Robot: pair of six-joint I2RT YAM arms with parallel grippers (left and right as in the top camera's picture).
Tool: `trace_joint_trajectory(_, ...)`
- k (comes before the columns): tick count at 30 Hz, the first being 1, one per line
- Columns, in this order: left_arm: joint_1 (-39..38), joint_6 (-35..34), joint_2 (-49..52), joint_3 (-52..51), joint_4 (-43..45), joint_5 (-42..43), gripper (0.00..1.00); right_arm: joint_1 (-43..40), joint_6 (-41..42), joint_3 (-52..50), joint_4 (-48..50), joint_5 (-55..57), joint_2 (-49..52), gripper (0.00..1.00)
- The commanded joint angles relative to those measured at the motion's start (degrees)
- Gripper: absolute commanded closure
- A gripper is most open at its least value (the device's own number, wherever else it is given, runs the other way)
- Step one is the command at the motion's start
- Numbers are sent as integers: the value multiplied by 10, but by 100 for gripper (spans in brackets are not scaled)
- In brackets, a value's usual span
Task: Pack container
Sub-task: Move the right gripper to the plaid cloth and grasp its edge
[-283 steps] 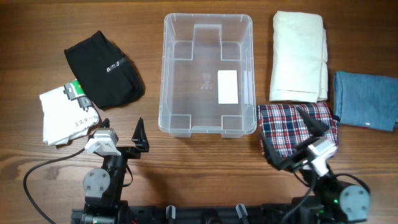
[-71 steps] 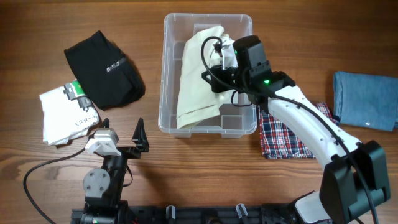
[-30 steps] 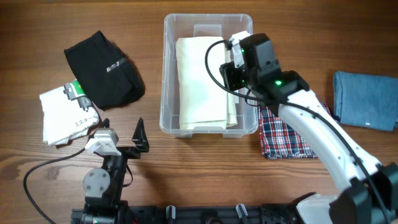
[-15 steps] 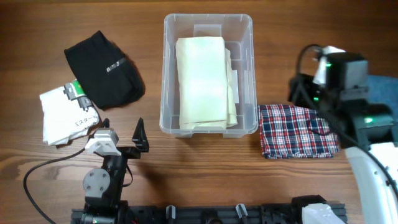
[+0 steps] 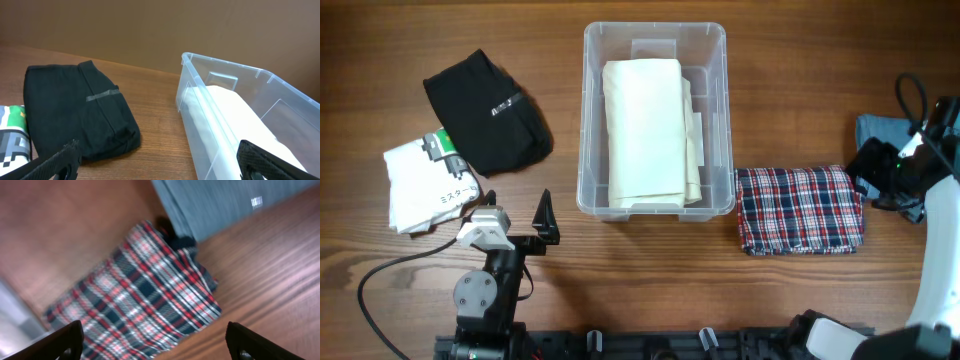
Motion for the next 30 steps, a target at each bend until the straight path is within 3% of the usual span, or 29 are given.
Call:
trace_joint_trajectory(1, 4, 9, -3, -4, 1, 5, 0, -13, -23, -36, 5, -16, 29, 8)
trace_joint_trajectory(6, 4, 9, -3, -4, 1, 5, 0, -13, -26, -112, 75, -11, 35, 0)
trace_joint_trajectory(15, 4, 9, -3, -4, 1, 5, 0, -14, -37, -212, 202, 16, 35, 0)
trace_joint_trajectory(26, 4, 9, -3, -4, 1, 5, 0, -33, -52, -228, 282, 16, 44, 0)
trace_joint_trajectory(30, 4, 9, -3, -4, 1, 5, 0, -54, -75, -228, 295, -36, 74, 0)
